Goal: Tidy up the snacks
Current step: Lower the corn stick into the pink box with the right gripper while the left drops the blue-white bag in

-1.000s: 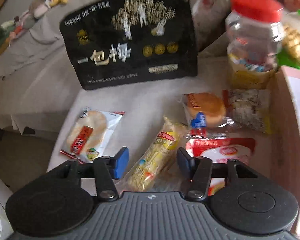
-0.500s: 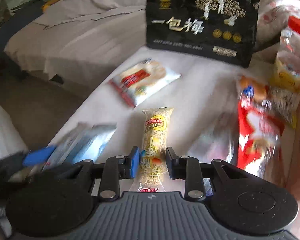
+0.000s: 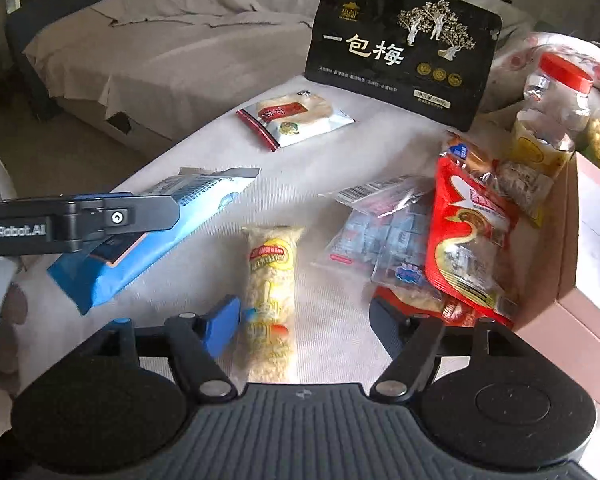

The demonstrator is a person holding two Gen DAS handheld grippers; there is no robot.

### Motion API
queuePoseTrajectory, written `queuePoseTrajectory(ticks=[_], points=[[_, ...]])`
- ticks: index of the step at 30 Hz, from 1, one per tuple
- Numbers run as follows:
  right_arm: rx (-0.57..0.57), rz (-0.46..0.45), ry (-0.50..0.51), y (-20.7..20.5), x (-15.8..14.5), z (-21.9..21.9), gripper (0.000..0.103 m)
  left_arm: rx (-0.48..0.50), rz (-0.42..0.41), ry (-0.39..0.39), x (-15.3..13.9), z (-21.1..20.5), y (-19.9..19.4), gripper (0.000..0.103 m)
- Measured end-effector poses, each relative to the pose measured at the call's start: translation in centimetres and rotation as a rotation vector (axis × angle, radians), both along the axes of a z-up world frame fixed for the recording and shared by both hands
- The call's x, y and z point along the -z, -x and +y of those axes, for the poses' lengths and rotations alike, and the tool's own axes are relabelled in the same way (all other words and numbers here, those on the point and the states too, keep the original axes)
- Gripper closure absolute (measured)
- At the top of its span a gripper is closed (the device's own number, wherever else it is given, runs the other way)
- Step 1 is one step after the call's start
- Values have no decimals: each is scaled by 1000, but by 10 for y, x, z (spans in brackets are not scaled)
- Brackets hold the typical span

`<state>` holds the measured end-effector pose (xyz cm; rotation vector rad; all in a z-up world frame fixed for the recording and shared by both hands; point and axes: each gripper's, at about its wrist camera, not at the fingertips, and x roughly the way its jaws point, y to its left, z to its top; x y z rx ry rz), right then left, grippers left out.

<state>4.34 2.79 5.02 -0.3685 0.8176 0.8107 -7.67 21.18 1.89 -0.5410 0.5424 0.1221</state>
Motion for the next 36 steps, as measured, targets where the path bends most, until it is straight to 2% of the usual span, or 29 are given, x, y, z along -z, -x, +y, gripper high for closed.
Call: queuePoseTrajectory(ticks=[4, 7, 8, 10, 11, 12, 16, 21, 26, 33, 36], points=[[-11, 53, -19, -5, 12, 12, 29, -15, -2, 2, -1, 1, 2, 20], [-6, -31, -29, 2, 17, 22, 27, -21, 2, 8, 0, 3, 2, 20], [-5, -32, -37, 2, 17, 23, 30, -21, 3, 9, 0, 3, 2, 20], [2, 1, -62, -2, 15, 21, 44, -20, 5, 8, 0, 2, 2, 20], [0, 6, -62, -2, 13, 18, 63, -20, 5, 7, -1, 2, 3, 20], [-7, 14, -55, -2, 11, 17, 74, -20, 4, 6, -2, 1, 3, 20], [-27, 84, -66, 4, 5, -6, 75, -5, 1, -6, -8, -7, 5, 20], [4, 82, -78, 22, -2, -58, 75, 90, 4, -26, -16, -38, 2, 20], [107, 24, -112, 39, -20, -127, 75, 275, 21, -15, -20, -84, -9, 21], [283, -84, -203, 63, -47, -219, 75, 441, 0, -96, -44, -143, -20, 21], [340, -128, -256, 60, -58, -248, 75, 483, -26, -170, -63, -169, -32, 21]])
